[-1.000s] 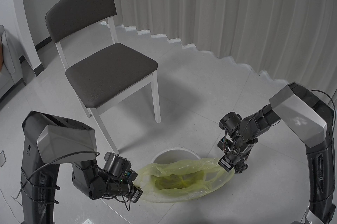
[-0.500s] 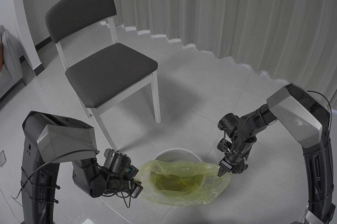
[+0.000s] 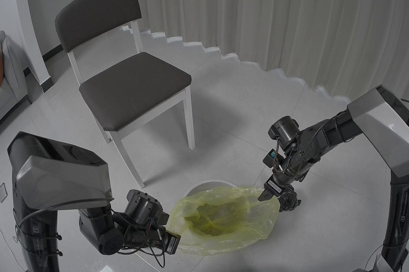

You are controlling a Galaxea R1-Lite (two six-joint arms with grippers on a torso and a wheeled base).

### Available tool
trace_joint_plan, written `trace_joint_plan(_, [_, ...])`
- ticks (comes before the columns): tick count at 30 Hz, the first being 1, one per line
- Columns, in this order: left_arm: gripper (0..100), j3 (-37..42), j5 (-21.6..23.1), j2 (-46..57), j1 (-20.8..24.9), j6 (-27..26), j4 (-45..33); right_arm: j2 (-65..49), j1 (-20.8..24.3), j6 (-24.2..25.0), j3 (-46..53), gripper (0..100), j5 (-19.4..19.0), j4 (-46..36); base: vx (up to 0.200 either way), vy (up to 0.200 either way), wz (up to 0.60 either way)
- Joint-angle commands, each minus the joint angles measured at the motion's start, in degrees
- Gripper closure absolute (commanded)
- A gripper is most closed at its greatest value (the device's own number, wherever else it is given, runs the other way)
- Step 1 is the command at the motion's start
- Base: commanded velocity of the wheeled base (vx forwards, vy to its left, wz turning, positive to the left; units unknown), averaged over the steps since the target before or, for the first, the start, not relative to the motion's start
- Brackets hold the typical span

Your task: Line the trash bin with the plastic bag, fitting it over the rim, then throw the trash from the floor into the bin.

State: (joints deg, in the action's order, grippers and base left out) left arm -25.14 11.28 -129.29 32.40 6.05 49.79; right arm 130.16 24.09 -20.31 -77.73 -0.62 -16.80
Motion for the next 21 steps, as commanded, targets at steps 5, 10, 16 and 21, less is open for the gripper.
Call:
trace_joint_plan(5, [100, -2.90, -3.54, -5.79, 1.00, -2.62, 0.84, 7.13, 5.18, -0.26, -1.29, 0, -1.40, 11.00, 0.000, 0.000, 0.00])
trace_joint_plan(10, [100, -6.06, -6.97, -8.17, -0.06, -6.22, 1.54, 11.34, 6.41, -0.78, -5.42, 0, -2.37, 12.40, 0.000, 0.000, 0.00])
trace_joint_plan(16, [100, -6.59, -7.15, -8.34, -0.23, -6.31, 1.54, 14.60, 7.20, -1.22, -9.55, 0, -3.86, 13.11, 0.000, 0.000, 0.00])
trace_joint_plan(21, [0, -6.24, -7.06, -8.34, -0.67, -6.22, 1.81, 16.62, 7.20, -2.72, -12.01, 0, -3.86, 13.11, 0.000, 0.000, 0.00])
